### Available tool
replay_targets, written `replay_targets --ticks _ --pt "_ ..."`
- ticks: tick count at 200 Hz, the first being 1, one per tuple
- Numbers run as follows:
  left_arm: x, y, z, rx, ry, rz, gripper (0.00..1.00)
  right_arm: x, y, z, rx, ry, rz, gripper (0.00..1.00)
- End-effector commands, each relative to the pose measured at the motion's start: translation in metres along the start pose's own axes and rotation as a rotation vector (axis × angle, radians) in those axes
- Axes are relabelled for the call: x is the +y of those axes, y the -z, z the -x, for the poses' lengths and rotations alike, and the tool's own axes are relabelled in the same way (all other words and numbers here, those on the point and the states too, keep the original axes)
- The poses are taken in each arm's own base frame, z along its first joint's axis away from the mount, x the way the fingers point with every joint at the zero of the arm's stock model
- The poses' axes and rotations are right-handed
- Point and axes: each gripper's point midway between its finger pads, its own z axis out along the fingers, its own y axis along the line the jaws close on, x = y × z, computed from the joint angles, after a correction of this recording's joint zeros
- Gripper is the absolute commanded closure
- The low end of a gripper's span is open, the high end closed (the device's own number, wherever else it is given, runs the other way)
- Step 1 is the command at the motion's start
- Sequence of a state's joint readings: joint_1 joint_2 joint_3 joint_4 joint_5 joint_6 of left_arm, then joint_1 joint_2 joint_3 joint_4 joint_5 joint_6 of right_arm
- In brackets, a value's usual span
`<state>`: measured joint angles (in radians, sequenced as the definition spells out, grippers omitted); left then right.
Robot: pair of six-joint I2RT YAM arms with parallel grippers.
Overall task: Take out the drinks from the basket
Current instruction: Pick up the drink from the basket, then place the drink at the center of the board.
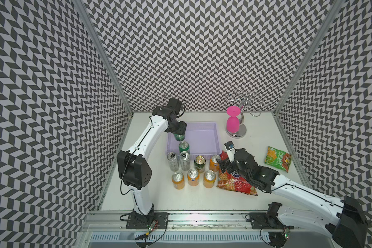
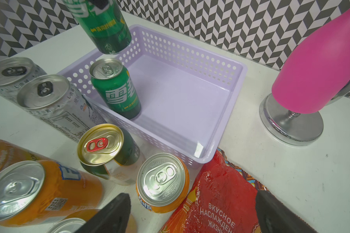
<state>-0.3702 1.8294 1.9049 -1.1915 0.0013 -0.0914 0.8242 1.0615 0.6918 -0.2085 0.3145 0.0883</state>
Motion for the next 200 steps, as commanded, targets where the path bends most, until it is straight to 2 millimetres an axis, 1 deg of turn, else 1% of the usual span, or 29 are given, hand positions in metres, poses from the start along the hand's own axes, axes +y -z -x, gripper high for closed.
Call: replay_targets --ticks 1,25,46,84,120,150,175,200 --pt "-0.018 0.057 0.018 -0.135 -0.026 -0.032 0.53 -0.007 0.004 0.017 -0.049 -0.035 -0.017 0.0" --pt "-0.034 0.078 0.018 -0.165 -0.05 -0.046 0.53 -0.014 0.005 0.02 -0.055 -0.055 -0.017 0.0" --pt "-0.048 0.094 0.014 -0.188 -0.069 -0.059 0.53 -0.021 0.006 0.022 -0.058 -0.081 -0.015 0.0" --pt "-0.08 0.117 -0.004 -0.209 -0.116 -0.116 0.53 -0.035 0.006 0.02 -0.052 -0.12 -0.031 0.0" --pt "-0.106 0.137 -0.034 -0.216 -0.154 -0.17 0.53 -0.045 0.004 0.011 -0.039 -0.145 -0.051 0.0" --pt "-0.12 0.148 -0.065 -0.201 -0.162 -0.213 0.54 -0.051 0.003 0.007 -0.036 -0.154 -0.067 0.0" --pt "-0.128 0.147 -0.096 -0.155 -0.166 -0.219 0.55 -0.054 0.001 0.006 -0.034 -0.157 -0.08 0.0" --pt "-0.139 0.149 -0.12 -0.129 -0.169 -0.245 0.55 -0.055 -0.002 0.005 -0.032 -0.158 -0.086 0.0"
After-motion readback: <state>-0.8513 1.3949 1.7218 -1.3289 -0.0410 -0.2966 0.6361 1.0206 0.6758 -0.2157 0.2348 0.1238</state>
